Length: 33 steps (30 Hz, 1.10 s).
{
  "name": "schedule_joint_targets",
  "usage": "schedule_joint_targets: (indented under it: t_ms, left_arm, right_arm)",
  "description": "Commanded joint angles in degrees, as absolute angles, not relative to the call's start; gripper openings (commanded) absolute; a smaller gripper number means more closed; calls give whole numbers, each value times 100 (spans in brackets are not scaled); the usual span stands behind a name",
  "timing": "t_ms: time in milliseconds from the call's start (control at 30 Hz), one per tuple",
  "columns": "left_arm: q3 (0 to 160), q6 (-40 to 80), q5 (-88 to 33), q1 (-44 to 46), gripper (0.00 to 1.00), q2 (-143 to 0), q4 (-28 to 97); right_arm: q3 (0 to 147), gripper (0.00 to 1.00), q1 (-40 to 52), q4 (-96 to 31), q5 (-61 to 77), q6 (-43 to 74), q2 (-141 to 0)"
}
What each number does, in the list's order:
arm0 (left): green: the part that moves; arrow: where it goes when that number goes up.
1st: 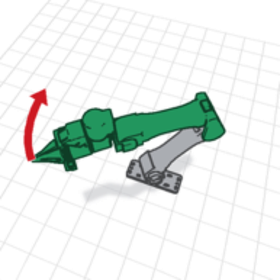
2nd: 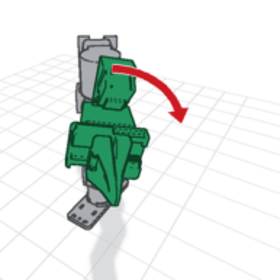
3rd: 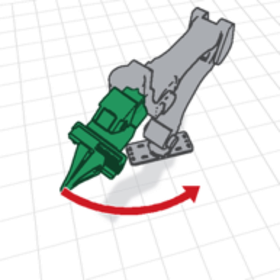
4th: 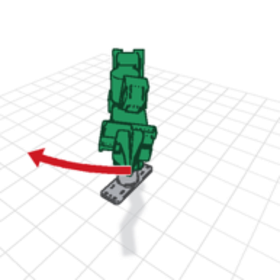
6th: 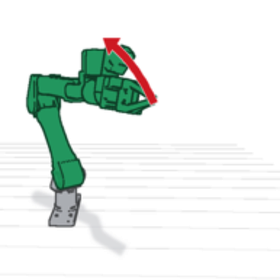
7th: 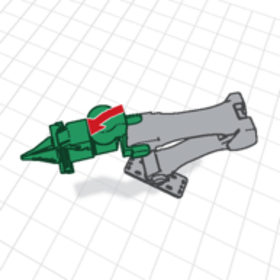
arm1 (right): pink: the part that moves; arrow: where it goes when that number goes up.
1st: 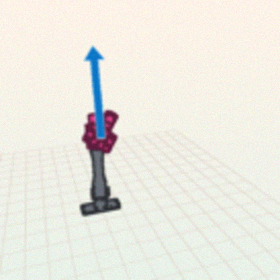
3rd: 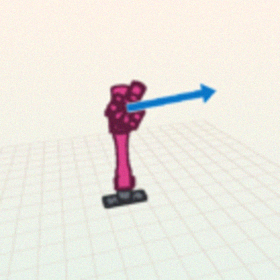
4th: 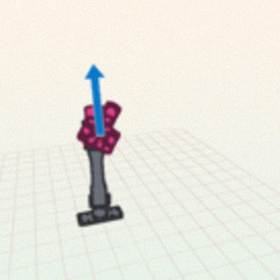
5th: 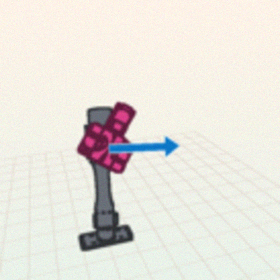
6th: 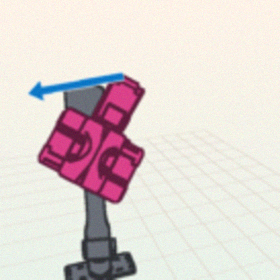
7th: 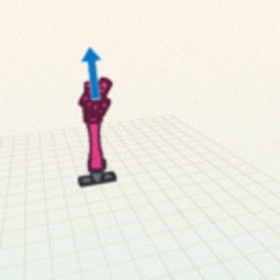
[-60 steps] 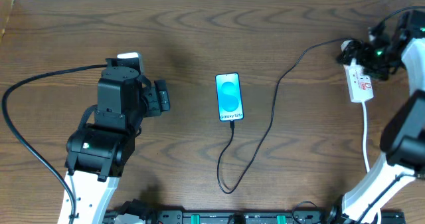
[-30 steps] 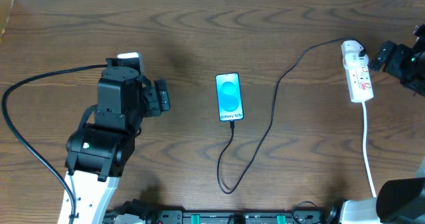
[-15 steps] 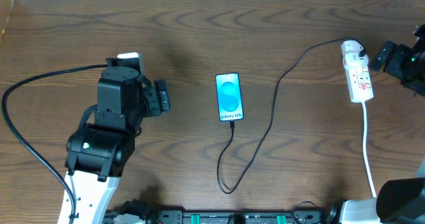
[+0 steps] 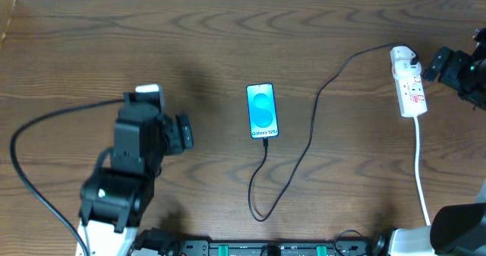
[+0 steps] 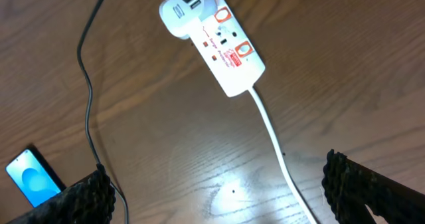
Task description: Plug charger to phone and switch on socket
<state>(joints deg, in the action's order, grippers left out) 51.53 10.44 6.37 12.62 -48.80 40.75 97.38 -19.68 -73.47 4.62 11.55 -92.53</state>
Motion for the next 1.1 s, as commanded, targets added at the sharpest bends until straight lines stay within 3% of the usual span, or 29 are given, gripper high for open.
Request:
schedule_joint_targets:
  t_ms: [0, 600, 1067]
  left_arm:
    - [4506, 967, 714, 1253, 90, -4473, 3704]
    - [1081, 989, 694, 1253, 91, -1732, -193]
    - [23, 1682, 648, 351, 91, -491, -556]
  right_arm:
    - [9749, 99, -1966, -7352, 419, 1219, -9220]
    - [9749, 99, -1966, -7352, 419, 1219, -9220]
    - [9749, 99, -1966, -7352, 419, 1219, -9220]
